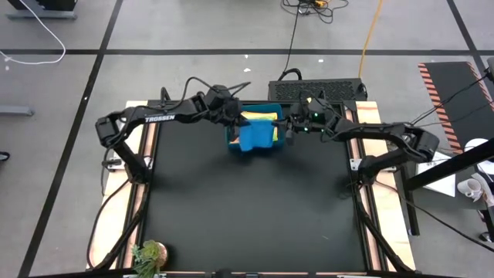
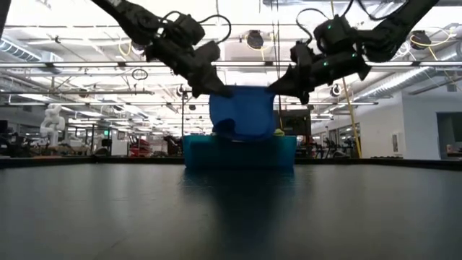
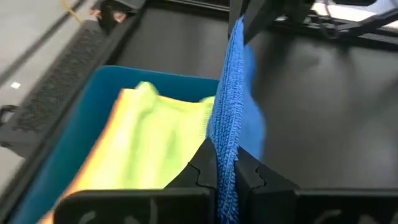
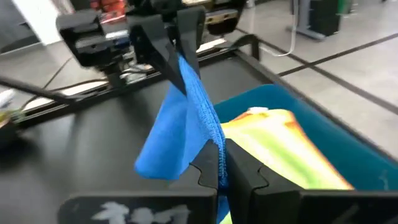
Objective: Fold microfiber towels
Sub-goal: Put the folded blue microfiber cloth into the blue bin, then return to Home Position
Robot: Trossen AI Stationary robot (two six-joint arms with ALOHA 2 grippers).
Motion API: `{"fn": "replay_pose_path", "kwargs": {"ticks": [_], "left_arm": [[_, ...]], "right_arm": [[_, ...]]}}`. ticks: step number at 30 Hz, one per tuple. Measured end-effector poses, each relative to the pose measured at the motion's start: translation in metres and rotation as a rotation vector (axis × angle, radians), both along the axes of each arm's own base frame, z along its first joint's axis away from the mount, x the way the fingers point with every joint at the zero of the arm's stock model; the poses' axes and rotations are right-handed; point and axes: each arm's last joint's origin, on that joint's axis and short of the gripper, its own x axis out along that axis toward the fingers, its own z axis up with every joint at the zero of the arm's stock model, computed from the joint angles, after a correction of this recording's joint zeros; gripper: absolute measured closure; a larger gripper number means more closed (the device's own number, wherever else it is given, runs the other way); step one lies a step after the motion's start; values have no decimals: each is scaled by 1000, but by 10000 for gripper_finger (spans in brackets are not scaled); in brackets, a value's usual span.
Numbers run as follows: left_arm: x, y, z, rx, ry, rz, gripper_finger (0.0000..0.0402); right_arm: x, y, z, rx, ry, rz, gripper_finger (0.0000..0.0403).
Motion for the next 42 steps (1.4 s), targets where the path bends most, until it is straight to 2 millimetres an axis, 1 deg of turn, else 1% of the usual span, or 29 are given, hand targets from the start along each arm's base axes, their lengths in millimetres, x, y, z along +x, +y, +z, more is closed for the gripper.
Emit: {"fn": "replay_pose_path", "kwargs": {"ticks": [2, 6, 10, 15, 20, 23, 26, 29, 32, 34, 36, 39, 42], "left_arm": [[-1, 10, -4, 28, -7, 10, 391], [-1, 24, -10, 72, -25, 37, 369], [-2, 35, -17, 119, -13, 54, 365], [-1, 43, -31, 169, 46, 95, 375], [0, 45, -38, 174, 68, 112, 371], [1, 45, -37, 176, 65, 114, 354], [1, 45, -38, 177, 71, 134, 329], [1, 45, -37, 177, 71, 138, 300], [1, 45, -37, 192, 82, 163, 270], [-1, 43, -33, 206, 97, 186, 254], [-5, 39, -20, 226, 84, 205, 242], [-16, 25, 11, 223, 33, 214, 238], [-32, 1, 47, 219, -23, 205, 250]], "right_arm": [[0, -8, -5, -1, -2, -27, 403], [0, -22, -17, -14, 11, -71, 403], [1, -35, -31, -11, 61, -100, 403], [3, -46, -41, -95, 113, -149, 399], [7, -51, -41, -150, 60, -161, 381], [7, -52, -41, -177, 72, -181, 371], [7, -52, -42, -188, 81, -182, 355], [6, -52, -42, -185, 88, -176, 325], [6, -52, -43, -181, 92, -174, 287], [4, -50, -40, -176, 105, -172, 262], [1, -48, -32, -189, 112, -180, 242], [-8, -40, -9, -226, 104, -179, 228], [-22, -25, 20, -272, 78, -165, 231]]}}
